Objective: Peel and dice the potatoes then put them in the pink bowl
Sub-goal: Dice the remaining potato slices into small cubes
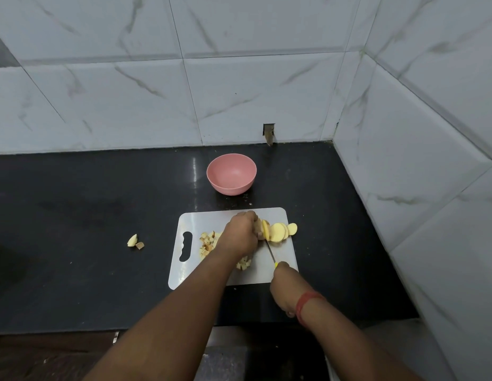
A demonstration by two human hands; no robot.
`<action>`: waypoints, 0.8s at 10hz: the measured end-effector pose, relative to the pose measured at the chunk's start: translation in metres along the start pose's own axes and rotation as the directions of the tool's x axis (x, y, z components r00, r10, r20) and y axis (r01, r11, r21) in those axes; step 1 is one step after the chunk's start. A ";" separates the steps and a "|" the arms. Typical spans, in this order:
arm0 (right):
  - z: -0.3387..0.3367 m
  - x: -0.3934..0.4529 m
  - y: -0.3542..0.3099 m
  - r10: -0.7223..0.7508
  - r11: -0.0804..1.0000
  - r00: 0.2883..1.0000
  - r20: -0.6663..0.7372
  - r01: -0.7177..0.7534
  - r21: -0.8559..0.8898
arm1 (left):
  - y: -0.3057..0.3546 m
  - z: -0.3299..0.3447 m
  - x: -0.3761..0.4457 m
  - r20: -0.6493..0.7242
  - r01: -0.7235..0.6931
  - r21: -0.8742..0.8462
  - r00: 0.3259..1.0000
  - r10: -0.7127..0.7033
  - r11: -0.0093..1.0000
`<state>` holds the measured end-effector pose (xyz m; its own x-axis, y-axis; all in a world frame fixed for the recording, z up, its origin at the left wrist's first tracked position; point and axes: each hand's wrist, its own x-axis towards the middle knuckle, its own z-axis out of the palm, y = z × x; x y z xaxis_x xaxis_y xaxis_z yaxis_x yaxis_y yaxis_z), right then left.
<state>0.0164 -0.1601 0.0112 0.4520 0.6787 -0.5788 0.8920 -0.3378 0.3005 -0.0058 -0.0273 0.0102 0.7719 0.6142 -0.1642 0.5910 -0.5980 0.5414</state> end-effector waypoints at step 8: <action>-0.043 -0.010 0.013 -0.342 0.835 0.934 -0.104 0.251 -0.490 | -0.008 0.000 0.001 -0.047 -0.055 -0.036 0.998 0.053 0.998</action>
<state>0.0232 -0.1430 0.0537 0.1166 0.8171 -0.5645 0.8542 0.2075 0.4768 -0.0101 -0.0218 0.0059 0.7902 0.6052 -0.0966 0.5393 -0.6116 0.5789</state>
